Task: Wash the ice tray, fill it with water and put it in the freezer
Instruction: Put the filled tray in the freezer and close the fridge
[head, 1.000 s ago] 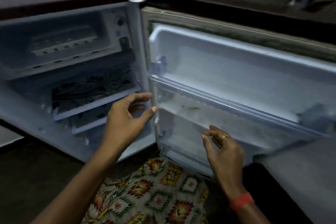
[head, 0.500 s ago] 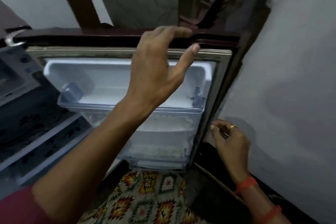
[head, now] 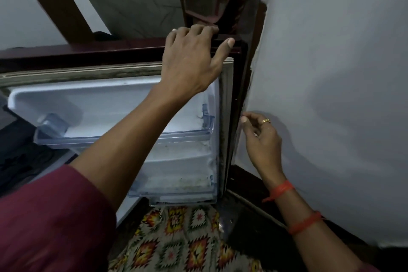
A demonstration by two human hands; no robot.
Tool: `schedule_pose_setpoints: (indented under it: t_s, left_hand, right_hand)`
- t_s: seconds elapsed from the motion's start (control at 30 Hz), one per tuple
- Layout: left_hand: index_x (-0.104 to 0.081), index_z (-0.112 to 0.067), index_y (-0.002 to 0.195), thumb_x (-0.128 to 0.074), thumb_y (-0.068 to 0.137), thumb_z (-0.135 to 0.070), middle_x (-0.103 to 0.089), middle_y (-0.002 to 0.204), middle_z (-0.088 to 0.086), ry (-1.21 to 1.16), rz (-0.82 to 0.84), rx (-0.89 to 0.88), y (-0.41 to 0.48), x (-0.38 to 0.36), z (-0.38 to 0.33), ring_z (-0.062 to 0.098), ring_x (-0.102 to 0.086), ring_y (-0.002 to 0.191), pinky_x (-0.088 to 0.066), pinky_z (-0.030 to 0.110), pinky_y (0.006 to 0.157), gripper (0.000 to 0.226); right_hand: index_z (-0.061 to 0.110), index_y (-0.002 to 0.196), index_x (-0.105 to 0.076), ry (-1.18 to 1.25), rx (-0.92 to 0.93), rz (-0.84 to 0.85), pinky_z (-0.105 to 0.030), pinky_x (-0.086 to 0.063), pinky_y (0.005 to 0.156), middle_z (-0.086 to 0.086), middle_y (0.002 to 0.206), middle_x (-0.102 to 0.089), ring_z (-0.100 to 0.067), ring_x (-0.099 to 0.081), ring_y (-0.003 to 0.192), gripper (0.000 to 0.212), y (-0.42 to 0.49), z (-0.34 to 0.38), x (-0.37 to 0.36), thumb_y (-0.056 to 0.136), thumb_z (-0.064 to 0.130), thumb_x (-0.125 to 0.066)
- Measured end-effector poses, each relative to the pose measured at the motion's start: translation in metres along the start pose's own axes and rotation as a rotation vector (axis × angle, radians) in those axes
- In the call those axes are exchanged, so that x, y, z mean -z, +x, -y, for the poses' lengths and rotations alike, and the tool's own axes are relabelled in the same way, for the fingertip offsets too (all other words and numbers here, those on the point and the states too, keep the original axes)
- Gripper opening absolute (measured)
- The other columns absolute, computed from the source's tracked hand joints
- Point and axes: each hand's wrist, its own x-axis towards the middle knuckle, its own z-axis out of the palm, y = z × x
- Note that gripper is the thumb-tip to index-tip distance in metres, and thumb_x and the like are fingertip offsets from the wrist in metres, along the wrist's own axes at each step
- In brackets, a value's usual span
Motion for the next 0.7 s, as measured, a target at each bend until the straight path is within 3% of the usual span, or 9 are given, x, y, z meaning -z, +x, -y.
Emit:
schedule_pose_setpoints:
  t_s: [0.1, 0.23, 0.3, 0.43, 0.6, 0.7]
  left_hand:
    - [-0.054, -0.022, 0.142, -0.029, 0.103, -0.058, -0.057, 0.142, 0.003, -0.019, -0.009, 0.001, -0.008, 0.005, -0.002, 0.026, -0.047, 0.135, -0.026, 0.043, 0.116, 0.059]
    - [-0.058, -0.025, 0.138, -0.028, 0.103, -0.058, -0.060, 0.140, -0.002, -0.064, -0.003, -0.003, -0.023, 0.014, -0.005, 0.021, -0.048, 0.134, -0.028, 0.043, 0.116, 0.057]
    - [-0.060, -0.026, 0.135, -0.027, 0.102, -0.059, -0.062, 0.136, -0.004, -0.090, 0.000, 0.001, -0.034, 0.020, -0.008, 0.019, -0.050, 0.132, -0.030, 0.044, 0.115, 0.057]
    - [-0.065, -0.027, 0.128, -0.029, 0.102, -0.059, -0.066, 0.129, -0.009, -0.144, -0.007, -0.011, -0.062, 0.034, -0.011, 0.016, -0.054, 0.126, -0.032, 0.049, 0.113, 0.055]
    - [-0.070, -0.026, 0.120, -0.037, 0.103, -0.051, -0.067, 0.123, -0.015, -0.298, -0.035, 0.035, -0.108, 0.061, -0.020, 0.009, -0.055, 0.124, -0.029, 0.052, 0.115, 0.045]
    - [-0.072, -0.025, 0.118, -0.040, 0.104, -0.045, -0.068, 0.123, -0.016, -0.331, -0.072, 0.054, -0.139, 0.075, -0.022, 0.007, -0.055, 0.125, -0.030, 0.054, 0.114, 0.040]
  right_hand:
    - [0.021, 0.119, -0.068, 0.026, -0.010, 0.031, -0.004, -0.046, 0.081, 0.005, 0.110, -0.071, 0.000, -0.065, 0.100, 0.022, 0.006, 0.003, 0.001, 0.102, 0.031, -0.057]
    - [0.046, 0.114, -0.062, 0.106, -0.041, 0.083, -0.038, -0.050, 0.104, 0.011, 0.120, -0.068, -0.006, -0.063, 0.114, 0.028, 0.021, 0.006, -0.003, 0.096, 0.059, -0.045]
    - [0.045, 0.118, -0.060, 0.167, -0.049, 0.120, -0.038, -0.048, 0.107, 0.012, 0.123, -0.066, -0.004, -0.062, 0.116, 0.037, 0.027, 0.013, -0.007, 0.095, 0.063, -0.038]
    - [0.037, 0.124, -0.057, 0.272, -0.067, 0.218, -0.040, -0.044, 0.111, 0.006, 0.125, -0.061, -0.007, -0.057, 0.118, 0.035, 0.033, 0.028, -0.013, 0.107, 0.050, -0.030]
    - [0.038, 0.112, -0.064, 0.334, -0.092, 0.350, -0.045, -0.045, 0.109, 0.012, 0.119, -0.067, -0.011, -0.060, 0.119, 0.034, 0.015, 0.031, -0.015, 0.109, 0.044, -0.030]
    - [0.042, 0.107, -0.065, 0.363, -0.089, 0.427, -0.040, -0.043, 0.108, 0.018, 0.119, -0.065, -0.006, -0.058, 0.120, 0.035, -0.005, 0.030, -0.014, 0.108, 0.045, -0.030]
